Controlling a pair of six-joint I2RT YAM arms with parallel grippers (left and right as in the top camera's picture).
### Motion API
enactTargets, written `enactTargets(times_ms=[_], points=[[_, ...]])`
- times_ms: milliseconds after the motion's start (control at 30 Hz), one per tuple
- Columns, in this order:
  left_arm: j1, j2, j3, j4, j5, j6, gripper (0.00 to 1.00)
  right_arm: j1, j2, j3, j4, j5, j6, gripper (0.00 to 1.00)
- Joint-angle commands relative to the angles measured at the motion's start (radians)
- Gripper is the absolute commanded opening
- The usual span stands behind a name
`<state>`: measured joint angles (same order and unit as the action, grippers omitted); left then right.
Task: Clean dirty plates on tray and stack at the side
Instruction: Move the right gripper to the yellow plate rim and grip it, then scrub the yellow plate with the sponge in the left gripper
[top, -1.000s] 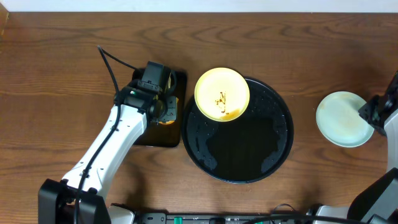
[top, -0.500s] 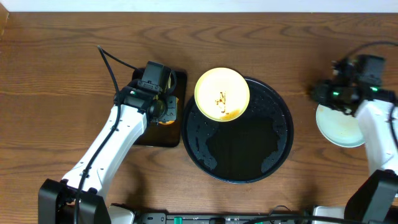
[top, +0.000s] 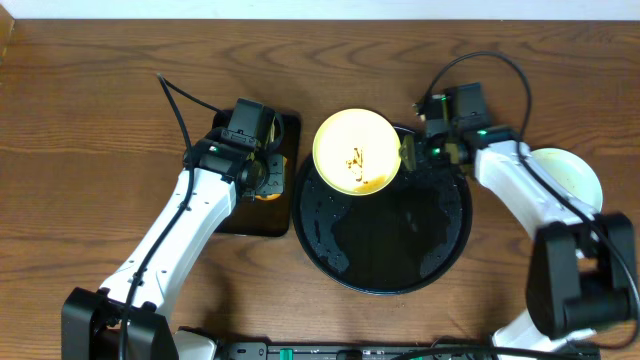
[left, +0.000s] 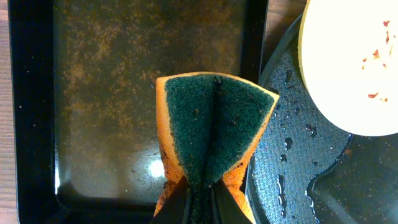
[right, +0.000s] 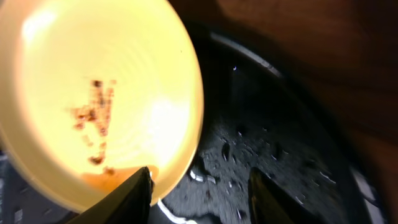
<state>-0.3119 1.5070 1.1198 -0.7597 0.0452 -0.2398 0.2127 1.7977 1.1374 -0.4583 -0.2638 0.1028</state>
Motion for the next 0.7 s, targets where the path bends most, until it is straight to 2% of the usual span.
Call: enactTargets(times_ms=[0,67,167,300,400,467,667], points=[[0.004,-0.011,-0.003,-0.003,-0.004,-0.010,0.08,0.010,0.060,0.012,0.033,0.020,0.045,0.47],[0.004,-0.011,-0.003,-0.004,-0.004,-0.009,0.08,0.011,0.089,0.012,0.056,0.014,0.062,0.45],[0.004,-0.011,-0.003,-0.003,-0.004,-0.009,0.08,0.011,0.122,0.012,0.081,-0.040,0.061,0.39],[0.004,-0.011,-0.003,-0.004,-0.004,-0.010,0.08,0.022,0.141,0.012,0.080,-0.059,0.069,0.19],[0.004,-0.011,-0.003,-0.003,-0.004,-0.010,0.08,0.028,0.141,0.012,0.064,-0.058,0.069,0.12],[0.004,-0.011,-0.003,-0.004,-0.004,-0.010,0.08,0.031,0.141,0.012,0.046,-0.058,0.069,0.02],[0.004,-0.011,-0.003,-0.003,0.025,-0.010,0.08,0.031,0.141,0.012,-0.091,-0.054,0.080,0.01]])
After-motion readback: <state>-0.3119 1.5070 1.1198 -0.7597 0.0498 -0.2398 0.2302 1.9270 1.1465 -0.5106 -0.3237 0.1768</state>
